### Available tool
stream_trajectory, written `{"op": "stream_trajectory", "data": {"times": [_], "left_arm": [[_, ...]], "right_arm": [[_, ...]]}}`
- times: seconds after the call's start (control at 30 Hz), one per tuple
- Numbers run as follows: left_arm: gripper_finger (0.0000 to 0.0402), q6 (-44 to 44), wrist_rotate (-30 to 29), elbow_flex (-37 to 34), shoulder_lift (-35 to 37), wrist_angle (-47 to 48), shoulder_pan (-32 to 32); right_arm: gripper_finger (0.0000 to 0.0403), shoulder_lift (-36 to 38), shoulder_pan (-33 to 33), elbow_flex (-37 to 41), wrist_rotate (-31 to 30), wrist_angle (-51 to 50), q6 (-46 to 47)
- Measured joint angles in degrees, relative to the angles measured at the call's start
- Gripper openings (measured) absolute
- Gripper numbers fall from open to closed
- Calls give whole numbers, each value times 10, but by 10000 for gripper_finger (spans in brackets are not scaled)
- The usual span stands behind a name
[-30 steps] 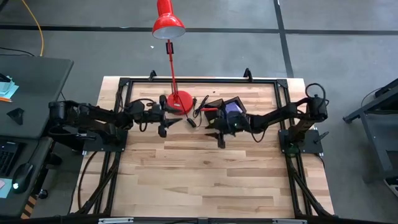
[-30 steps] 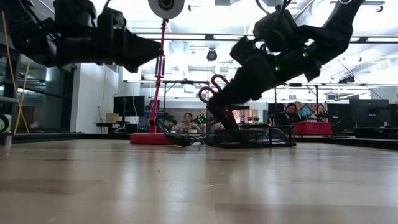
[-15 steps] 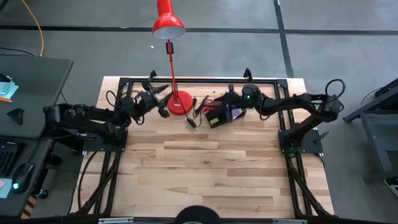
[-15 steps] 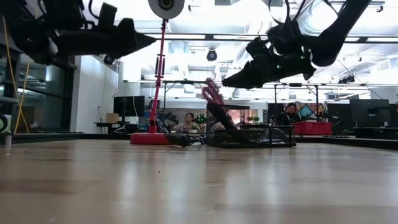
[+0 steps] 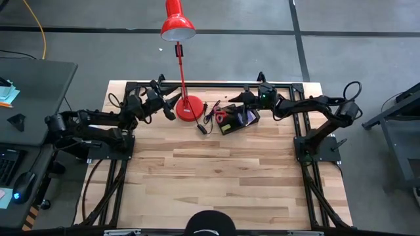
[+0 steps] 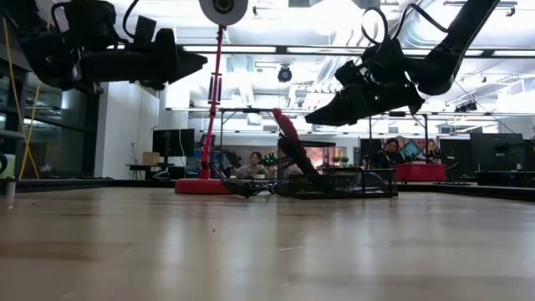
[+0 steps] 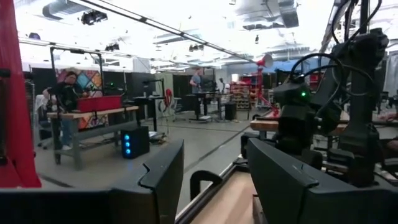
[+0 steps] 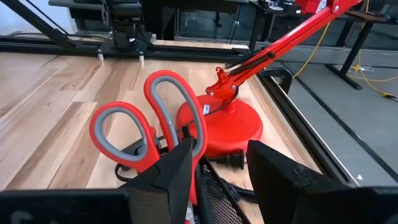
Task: Pick and place office supplies into organizer
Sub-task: Return to Home Position
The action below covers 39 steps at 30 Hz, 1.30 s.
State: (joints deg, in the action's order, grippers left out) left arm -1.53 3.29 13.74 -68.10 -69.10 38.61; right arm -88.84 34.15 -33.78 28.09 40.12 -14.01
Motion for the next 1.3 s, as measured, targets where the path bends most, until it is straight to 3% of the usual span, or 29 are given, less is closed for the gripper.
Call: {"op": "stream_trajectory", "data": {"times": [0.3,0.53,0.7,0.9,1.13,1.3], "left_arm": [[168,-3,2,0,0,1,0],[168,54,5,0,-10,16,0],[168,98,81,0,-22,15,-2],[168,163,122,0,-23,19,-45],[168,134,119,0,-23,79,-147],[168,66,40,0,-23,94,-199]], "right_arm": [[144,0,-6,0,0,1,33],[144,0,-57,0,0,33,47],[144,0,-108,0,-6,76,94],[144,0,-175,0,-54,112,123],[144,0,-262,0,-134,116,140],[144,0,-335,0,-237,116,142]]}}
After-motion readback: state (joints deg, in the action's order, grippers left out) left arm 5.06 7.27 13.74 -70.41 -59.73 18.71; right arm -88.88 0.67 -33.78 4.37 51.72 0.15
